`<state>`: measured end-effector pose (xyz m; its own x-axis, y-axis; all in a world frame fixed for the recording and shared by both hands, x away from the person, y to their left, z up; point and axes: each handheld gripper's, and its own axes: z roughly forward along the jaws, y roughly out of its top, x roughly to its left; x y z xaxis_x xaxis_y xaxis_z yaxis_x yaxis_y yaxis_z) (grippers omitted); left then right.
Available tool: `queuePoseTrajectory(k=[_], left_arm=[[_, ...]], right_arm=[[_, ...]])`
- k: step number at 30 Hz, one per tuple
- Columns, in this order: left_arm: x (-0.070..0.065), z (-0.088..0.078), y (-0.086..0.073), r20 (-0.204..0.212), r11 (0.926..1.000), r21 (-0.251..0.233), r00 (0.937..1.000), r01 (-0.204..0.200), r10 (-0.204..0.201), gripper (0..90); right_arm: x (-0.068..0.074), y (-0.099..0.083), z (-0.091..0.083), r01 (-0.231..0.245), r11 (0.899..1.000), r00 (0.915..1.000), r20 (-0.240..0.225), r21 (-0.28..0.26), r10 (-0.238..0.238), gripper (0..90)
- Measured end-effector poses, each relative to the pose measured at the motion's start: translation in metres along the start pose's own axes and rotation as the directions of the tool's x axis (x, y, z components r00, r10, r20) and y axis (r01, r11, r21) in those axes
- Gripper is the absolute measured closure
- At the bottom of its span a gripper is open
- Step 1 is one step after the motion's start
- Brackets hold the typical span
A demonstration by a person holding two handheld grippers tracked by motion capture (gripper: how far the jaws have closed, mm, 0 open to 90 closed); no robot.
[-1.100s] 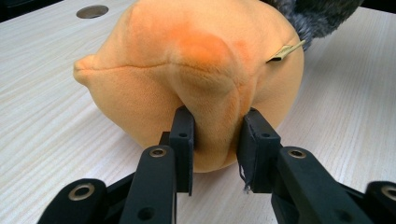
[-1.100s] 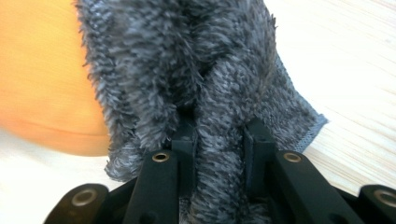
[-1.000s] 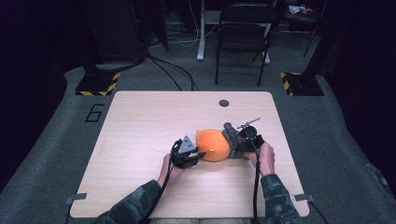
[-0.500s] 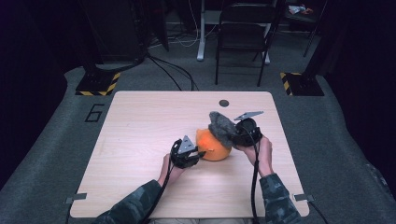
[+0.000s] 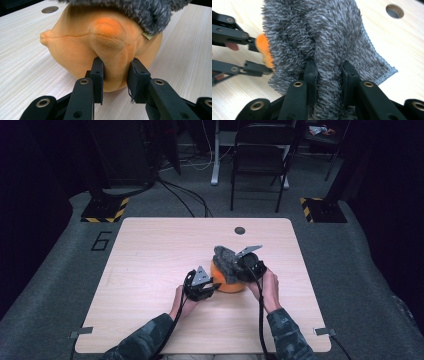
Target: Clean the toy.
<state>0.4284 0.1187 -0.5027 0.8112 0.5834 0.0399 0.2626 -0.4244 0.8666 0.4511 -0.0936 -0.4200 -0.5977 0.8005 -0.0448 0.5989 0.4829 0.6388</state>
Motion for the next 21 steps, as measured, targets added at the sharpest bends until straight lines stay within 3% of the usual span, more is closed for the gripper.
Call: queuePoseTrajectory(k=[6,12,18,21], left_arm=[[-0.001,0.0,0.0,-0.001,1.0,0.003,1.0,0.0,0.0,68.7],[0.001,0.0,-0.001,0.01,1.0,-0.003,0.9999,0.006,-0.006,68.7],[0.0,0.0,-0.001,0.009,1.0,0.0,1.0,-0.004,0.004,68.5],[0.0,0.0,-0.001,0.009,1.0,-0.005,1.0,-0.002,0.002,68.5]], right_arm=[[-0.014,-0.004,0.0,-0.023,0.999,0.9997,0.002,0.025,0.023,70.5],[-0.041,-0.016,0.005,-0.103,0.992,0.9947,0.003,0.066,0.103,70.5],[-0.049,-0.024,0.011,-0.128,0.987,0.9913,0.046,0.095,0.124,70.5],[-0.055,-0.029,0.017,-0.152,0.982,0.9882,0.042,0.112,0.148,70.4]])
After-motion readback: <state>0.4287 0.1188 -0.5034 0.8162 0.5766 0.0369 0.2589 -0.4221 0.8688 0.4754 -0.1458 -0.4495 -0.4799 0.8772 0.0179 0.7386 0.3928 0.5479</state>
